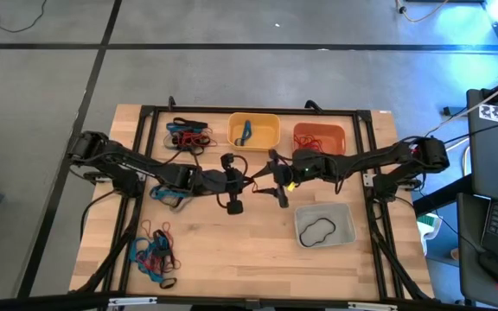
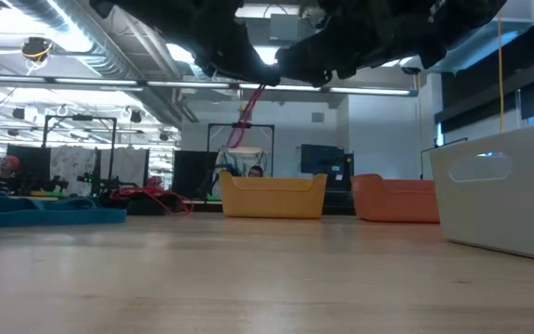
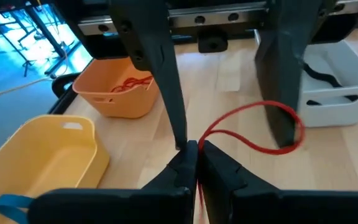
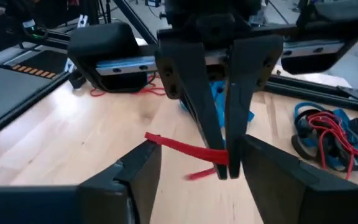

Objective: Sort rubber bands into baskets
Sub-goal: Put the red rubber band into the orange bin

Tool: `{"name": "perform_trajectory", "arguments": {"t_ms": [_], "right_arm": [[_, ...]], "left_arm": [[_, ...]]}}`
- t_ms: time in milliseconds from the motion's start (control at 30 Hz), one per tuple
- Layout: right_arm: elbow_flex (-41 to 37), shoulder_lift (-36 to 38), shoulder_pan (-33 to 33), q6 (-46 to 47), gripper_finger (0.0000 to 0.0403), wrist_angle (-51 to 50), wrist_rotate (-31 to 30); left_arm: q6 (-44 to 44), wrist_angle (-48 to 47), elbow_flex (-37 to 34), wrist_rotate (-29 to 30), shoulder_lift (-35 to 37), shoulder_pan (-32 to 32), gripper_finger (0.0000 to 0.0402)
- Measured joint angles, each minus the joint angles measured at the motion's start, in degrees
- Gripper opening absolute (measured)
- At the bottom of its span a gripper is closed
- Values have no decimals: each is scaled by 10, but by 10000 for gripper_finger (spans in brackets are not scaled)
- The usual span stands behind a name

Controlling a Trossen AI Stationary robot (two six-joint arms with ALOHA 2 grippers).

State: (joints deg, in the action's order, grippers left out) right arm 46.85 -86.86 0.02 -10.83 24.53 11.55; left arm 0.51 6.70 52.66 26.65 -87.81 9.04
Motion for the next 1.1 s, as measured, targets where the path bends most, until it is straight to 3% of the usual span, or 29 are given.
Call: {"name": "perform_trajectory", "arguments": {"t_ms": [400,667,967,1100], "right_arm": [[0,-1,1,-27,14,2,6],[0,-1,0,-31,15,-3,-3],[0,2,0,-32,13,-6,-5],[-1,20,0,-45,4,-42,-50]], "left_arm": [[6,0,0,4,0,0,13],[-2,0,0,4,0,0,22],[-4,-5,0,4,5,10,122],[-11,-34,0,0,18,23,144]]}}
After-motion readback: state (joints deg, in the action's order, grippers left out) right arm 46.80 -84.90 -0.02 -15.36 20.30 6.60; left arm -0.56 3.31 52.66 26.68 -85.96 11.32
